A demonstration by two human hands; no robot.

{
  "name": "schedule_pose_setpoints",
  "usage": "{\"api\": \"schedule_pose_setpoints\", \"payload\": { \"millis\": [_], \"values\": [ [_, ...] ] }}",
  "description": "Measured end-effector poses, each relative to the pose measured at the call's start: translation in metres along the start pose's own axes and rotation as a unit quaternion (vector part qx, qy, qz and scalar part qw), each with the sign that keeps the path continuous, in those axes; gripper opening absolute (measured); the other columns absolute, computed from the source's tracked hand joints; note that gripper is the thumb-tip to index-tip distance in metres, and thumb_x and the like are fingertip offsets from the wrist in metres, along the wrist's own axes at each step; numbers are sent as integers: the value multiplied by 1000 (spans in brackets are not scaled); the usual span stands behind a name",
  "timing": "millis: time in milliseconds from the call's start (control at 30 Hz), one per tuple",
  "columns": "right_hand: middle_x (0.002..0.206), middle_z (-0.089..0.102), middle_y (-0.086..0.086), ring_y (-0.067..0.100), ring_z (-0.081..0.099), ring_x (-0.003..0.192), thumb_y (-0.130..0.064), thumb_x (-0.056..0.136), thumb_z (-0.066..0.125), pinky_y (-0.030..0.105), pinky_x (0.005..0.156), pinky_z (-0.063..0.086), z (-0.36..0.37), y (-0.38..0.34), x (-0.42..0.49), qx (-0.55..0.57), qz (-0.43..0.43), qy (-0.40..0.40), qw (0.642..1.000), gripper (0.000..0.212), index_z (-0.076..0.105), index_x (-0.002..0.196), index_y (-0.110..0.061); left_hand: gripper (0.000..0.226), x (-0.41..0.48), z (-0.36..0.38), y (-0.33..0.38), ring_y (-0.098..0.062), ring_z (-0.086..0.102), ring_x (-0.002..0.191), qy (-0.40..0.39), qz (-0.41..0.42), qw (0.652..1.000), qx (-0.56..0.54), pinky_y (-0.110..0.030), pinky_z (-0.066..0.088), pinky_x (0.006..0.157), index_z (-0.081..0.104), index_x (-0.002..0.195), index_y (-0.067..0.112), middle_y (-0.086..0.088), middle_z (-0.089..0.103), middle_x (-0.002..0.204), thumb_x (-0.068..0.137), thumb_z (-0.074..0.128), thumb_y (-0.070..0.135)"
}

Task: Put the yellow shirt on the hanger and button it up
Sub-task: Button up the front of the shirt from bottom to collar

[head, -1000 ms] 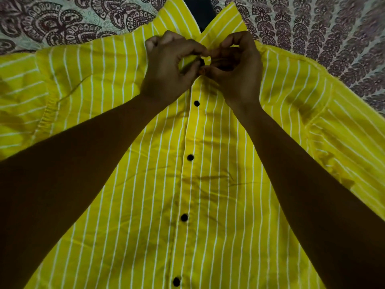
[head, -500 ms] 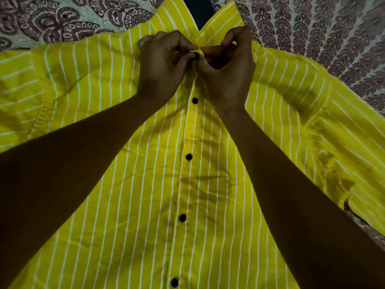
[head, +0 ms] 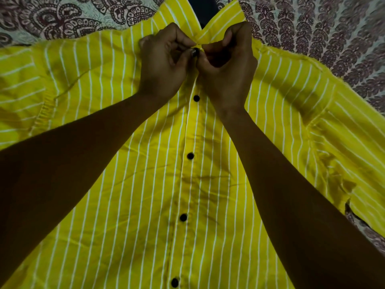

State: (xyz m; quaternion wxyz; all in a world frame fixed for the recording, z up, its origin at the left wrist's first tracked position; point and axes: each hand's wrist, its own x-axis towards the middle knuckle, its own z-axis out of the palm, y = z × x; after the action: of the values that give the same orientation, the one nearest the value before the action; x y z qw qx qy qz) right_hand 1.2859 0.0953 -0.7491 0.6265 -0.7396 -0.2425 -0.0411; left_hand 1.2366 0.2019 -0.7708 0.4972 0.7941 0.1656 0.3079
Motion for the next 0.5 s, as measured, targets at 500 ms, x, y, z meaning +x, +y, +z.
{"api": "schedule_pose_setpoints", "payload": {
  "millis": [500],
  "values": [
    [64, 48, -12, 12, 51, 59, -13, 71, 70, 29, 56, 41, -16, 10, 18, -141, -37, -118, 982, 48, 28, 75, -36, 14, 3, 2, -3, 0, 63, 88, -67, 47, 995, 66, -54, 47, 87, 65, 89, 14, 44, 57, 84, 83, 57, 24]
  ]
}}
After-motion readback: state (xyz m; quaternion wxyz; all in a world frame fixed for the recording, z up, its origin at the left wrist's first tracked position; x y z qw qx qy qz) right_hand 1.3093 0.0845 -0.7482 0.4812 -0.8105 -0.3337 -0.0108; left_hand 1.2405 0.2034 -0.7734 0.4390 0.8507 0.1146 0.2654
